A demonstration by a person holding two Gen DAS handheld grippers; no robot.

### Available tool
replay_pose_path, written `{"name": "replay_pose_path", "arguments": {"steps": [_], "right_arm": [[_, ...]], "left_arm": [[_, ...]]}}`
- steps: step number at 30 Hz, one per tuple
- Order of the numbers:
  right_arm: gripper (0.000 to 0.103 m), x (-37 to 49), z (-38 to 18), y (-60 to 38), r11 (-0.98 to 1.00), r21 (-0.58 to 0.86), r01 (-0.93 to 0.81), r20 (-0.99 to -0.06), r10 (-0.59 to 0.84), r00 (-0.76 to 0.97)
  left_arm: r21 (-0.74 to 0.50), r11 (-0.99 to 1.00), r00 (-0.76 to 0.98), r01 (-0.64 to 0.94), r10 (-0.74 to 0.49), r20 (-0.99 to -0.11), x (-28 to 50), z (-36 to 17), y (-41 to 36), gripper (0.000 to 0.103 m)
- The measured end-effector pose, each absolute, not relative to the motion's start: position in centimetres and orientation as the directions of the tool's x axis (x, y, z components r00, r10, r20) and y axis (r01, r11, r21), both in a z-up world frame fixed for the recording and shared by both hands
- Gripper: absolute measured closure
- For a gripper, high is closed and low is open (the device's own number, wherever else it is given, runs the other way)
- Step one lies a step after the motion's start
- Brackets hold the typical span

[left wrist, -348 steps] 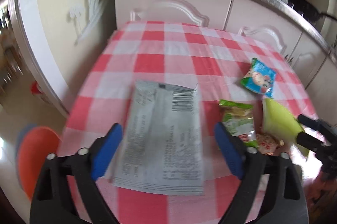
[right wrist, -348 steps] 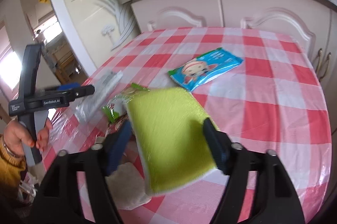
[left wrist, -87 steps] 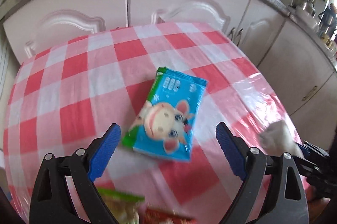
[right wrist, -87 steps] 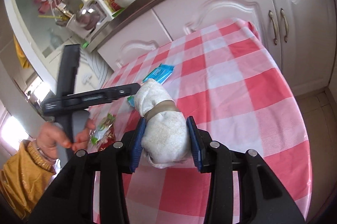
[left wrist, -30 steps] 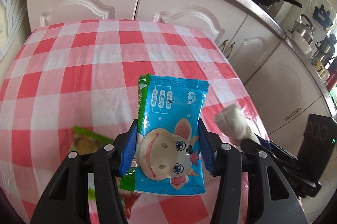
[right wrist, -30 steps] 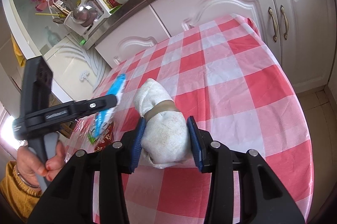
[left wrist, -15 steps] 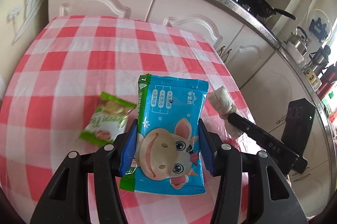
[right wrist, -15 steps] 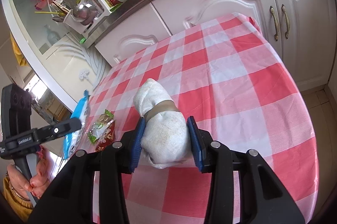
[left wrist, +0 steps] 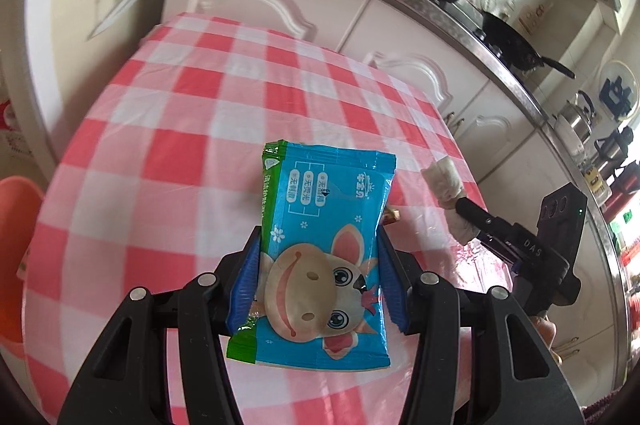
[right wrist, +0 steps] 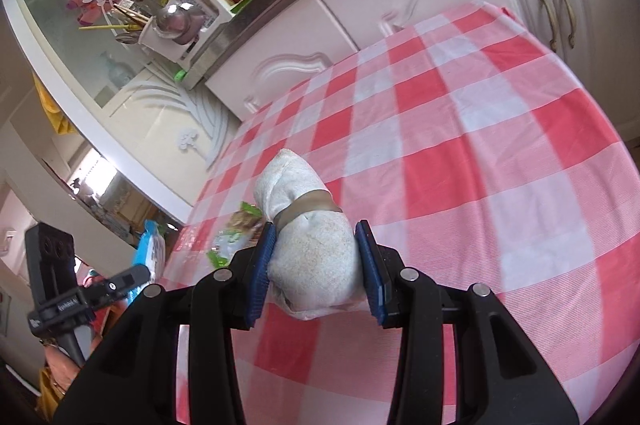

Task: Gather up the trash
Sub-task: 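Carry the blue packet and white bundle over the pink bucket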

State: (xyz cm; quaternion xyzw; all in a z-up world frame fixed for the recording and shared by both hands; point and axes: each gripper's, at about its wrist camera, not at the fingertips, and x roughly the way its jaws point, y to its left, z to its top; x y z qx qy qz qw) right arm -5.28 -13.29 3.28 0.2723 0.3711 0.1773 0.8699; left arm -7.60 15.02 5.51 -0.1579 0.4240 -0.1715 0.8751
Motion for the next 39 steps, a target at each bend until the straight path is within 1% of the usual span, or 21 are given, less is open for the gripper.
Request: {"name": "replay_pose_path", "arguments": {"steps": [15, 26, 39], "right_arm": [[0.061, -5.1, 4.5, -6.9, 0.756, 0.629, -0.181, -0.543, 0.593, 0.594], [0.061, -4.9, 5.3, 0.0, 0.752, 0.6, -0.274, -0.576, 0.643, 0.504], [0.061, -4.0, 5.1, 10.9, 0.697, 0.586, -0.414, -0.622, 0.714, 0.321]], "left_arm": [[-0.498, 0.865, 0.608, 0.064, -0.43, -0.668, -10.3, 2.9, 23.1, 0.049], [-0.552, 0.834, 0.647, -0.012, -0.414, -0.64, -12.1, 1.5, 29.1, 0.049], [-0.59, 0.792, 0.714, -0.157, -0.321, -0.622, -14.6, -0.1, 37.5, 0.049]]}}
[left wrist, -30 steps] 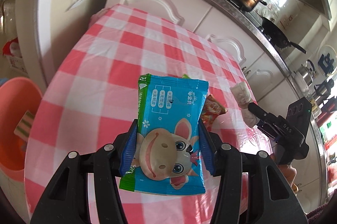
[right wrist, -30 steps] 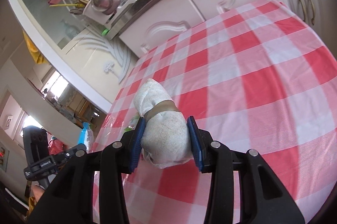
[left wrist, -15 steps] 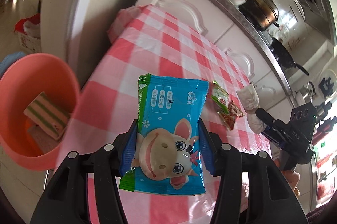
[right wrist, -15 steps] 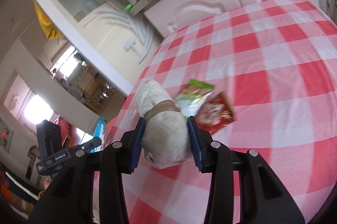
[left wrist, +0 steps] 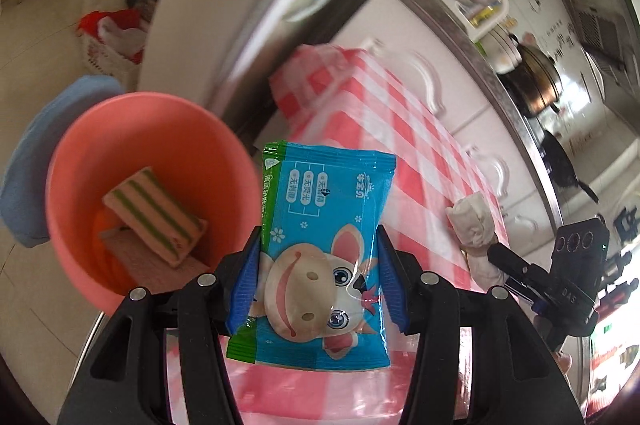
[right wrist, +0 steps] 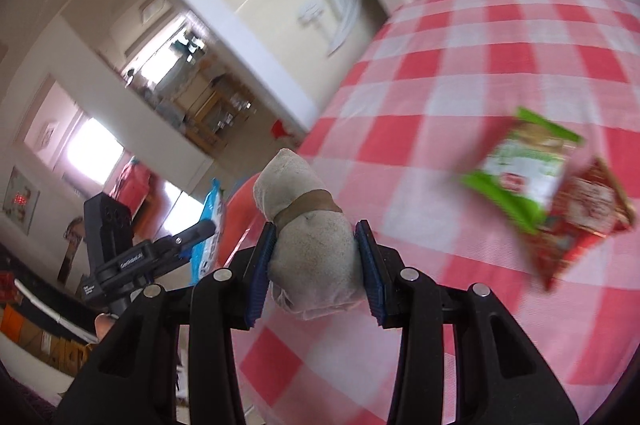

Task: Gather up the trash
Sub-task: 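Carry the blue packet and white bundle over the pink bucket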

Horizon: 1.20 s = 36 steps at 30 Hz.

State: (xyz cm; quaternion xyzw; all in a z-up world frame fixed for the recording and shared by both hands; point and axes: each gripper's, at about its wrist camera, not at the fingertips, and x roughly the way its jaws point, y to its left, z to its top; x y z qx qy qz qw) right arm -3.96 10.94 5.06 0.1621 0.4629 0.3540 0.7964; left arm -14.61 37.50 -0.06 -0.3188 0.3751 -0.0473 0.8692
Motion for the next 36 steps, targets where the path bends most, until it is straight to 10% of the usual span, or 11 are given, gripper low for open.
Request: {"name": "replay_pose_path", "arguments": {"steps": [36], "right_arm": [[0.06, -1.6, 2.2, 30.6, 0.602, 0.501, -0.622, -0.723, 0.686, 0.082]], "left_arm": [[-0.507, 0.759, 0.695, -0.407, -0.103, -0.712, -14.3, -5.7, 46.3, 0.048]]}}
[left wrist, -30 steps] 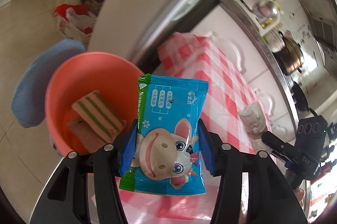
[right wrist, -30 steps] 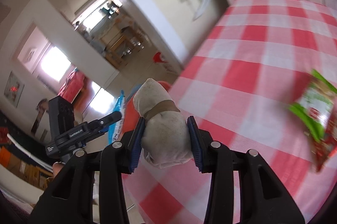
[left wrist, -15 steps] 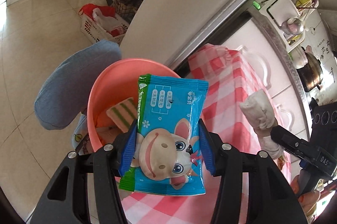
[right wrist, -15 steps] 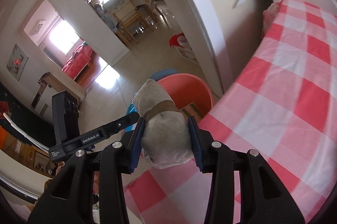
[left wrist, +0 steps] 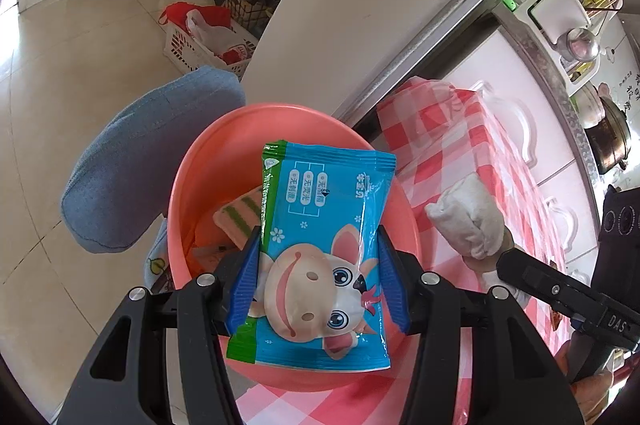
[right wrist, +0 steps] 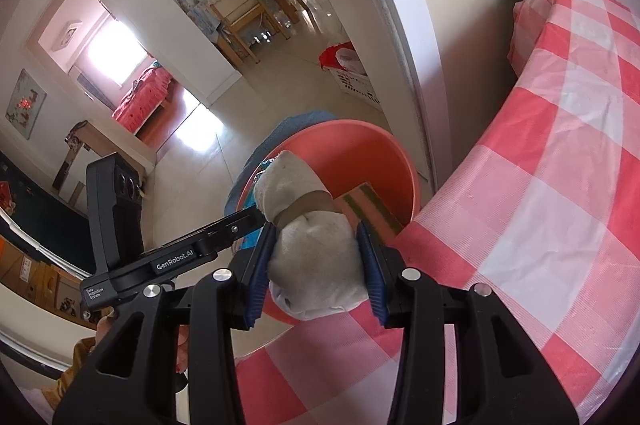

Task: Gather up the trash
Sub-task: 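Carry the blue packet and white bundle over the pink bucket, then open the left tool to drop the blue packet while the right tool drops the bundle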

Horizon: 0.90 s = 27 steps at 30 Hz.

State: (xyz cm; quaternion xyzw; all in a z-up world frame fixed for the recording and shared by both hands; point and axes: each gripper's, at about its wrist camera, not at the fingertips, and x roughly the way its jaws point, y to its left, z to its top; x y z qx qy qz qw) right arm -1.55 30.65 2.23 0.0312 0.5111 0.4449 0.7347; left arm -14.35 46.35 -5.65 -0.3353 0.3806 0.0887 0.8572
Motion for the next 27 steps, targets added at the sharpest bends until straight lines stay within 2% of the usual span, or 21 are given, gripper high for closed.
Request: {"name": "replay_pose_path", "arguments": {"steps": [14, 15, 17, 18, 19, 21, 27], "right_arm": [[0.059, -2.4, 2.0, 32.3, 0.604, 0.403, -0.688, -0.751, 0.647, 0.128], [0.05, -2.4, 1.9, 32.3, 0.604, 0.401, -0.689, -0.755, 0.644, 0.126], [0.037, -2.3, 2.1, 32.0, 0.603, 0.414, -0.682, -0.746, 0.654, 0.125], [0.034, -2.3, 2.4, 31.5, 0.604, 0.419, -0.678, -0.74, 0.66, 0.13], [0.031, -2.2, 2.6, 31.2, 0.608, 0.421, -0.673, -0.734, 0.664, 0.14], [0.019, -2.0, 3.1, 30.3, 0.622, 0.418, -0.662, -0.721, 0.671, 0.174], [0.012, -1.5, 4.8, 25.5, 0.647, 0.464, -0.605, -0.656, 0.71, 0.256]], "left_arm": [[-0.485, 0.766, 0.679, -0.422, -0.088, -0.729, -13.9, -6.3, 46.0, 0.048], [-0.484, 0.765, 0.677, -0.425, -0.087, -0.731, -13.8, -6.4, 46.0, 0.046], [-0.478, 0.772, 0.673, -0.419, -0.089, -0.734, -13.7, -6.5, 45.8, 0.032], [-0.458, 0.78, 0.666, -0.426, -0.072, -0.742, -13.7, -6.4, 45.7, 0.02], [-0.445, 0.784, 0.663, -0.433, -0.058, -0.747, -13.7, -6.4, 45.7, 0.013], [-0.437, 0.782, 0.66, -0.444, -0.044, -0.75, -14.0, -6.2, 45.9, 0.013], [-0.47, 0.745, 0.678, -0.473, -0.033, -0.734, -15.3, -5.4, 46.7, 0.013]]}}
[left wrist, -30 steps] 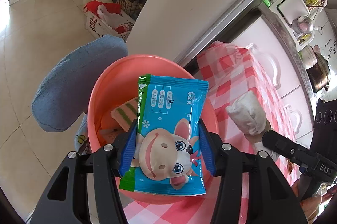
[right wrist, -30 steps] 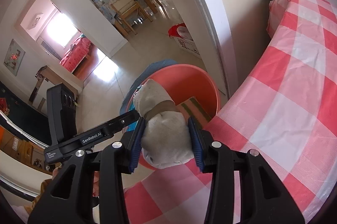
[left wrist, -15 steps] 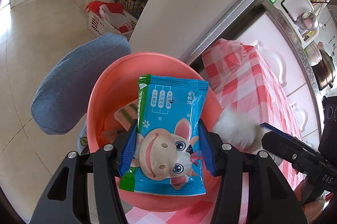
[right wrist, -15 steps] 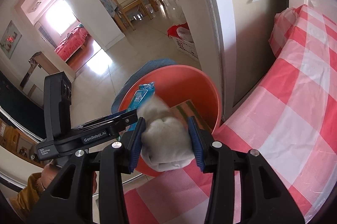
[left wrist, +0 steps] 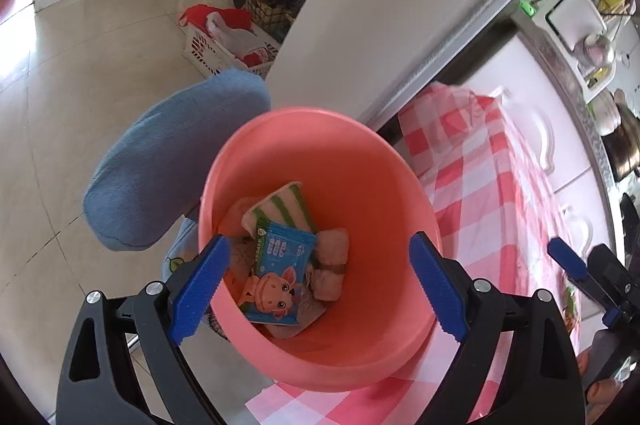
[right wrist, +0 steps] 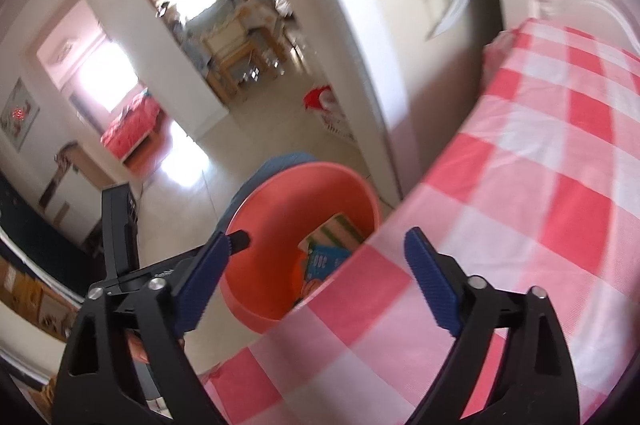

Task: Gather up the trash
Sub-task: 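Open the left tool to drop the blue packet while the right tool drops the bundle, then move both open tools back over the two snack packets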

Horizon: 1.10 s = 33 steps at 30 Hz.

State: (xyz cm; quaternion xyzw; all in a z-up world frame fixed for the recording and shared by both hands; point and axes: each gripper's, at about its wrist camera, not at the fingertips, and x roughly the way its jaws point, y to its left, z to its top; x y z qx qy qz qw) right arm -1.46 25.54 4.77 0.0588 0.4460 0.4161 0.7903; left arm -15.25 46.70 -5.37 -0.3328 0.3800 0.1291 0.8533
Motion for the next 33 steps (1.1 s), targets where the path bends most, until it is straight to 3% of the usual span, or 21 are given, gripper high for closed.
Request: {"name": "replay_pose_path", "arguments": {"steps": [8, 15, 21, 26, 33], "right_arm": [[0.004, -2.5, 5.5, 19.8, 0.663, 0.494, -0.562, -0.58, 0.733, 0.356], [0.004, -4.4, 6.3, 16.1, 0.706, 0.402, -0.583, -0.54, 0.697, 0.471], [0.004, -5.7, 6.7, 12.9, 0.731, 0.376, -0.569, -0.506, 0.677, 0.535], [0.004, -6.4, 7.5, 9.9, 0.759, 0.362, -0.541, -0.47, 0.65, 0.597], [0.004, -6.4, 7.5, 6.5, 0.778, 0.363, -0.513, -0.472, 0.628, 0.619]], "left_arm": [[-0.504, 0.749, 0.725, -0.43, -0.046, -0.687, -16.2, -3.1, 45.0, 0.013], [-0.52, 0.789, 0.799, -0.325, -0.065, -0.598, -16.1, -0.4, 41.5, 0.009], [-0.436, 0.847, 0.772, -0.304, -0.049, -0.633, -15.1, 0.8, 38.0, 0.007], [-0.308, 0.887, 0.721, -0.345, 0.039, -0.692, -14.5, 1.3, 35.5, 0.007], [-0.28, 0.905, 0.715, -0.32, 0.037, -0.698, -14.1, 2.2, 32.4, 0.007]]}}
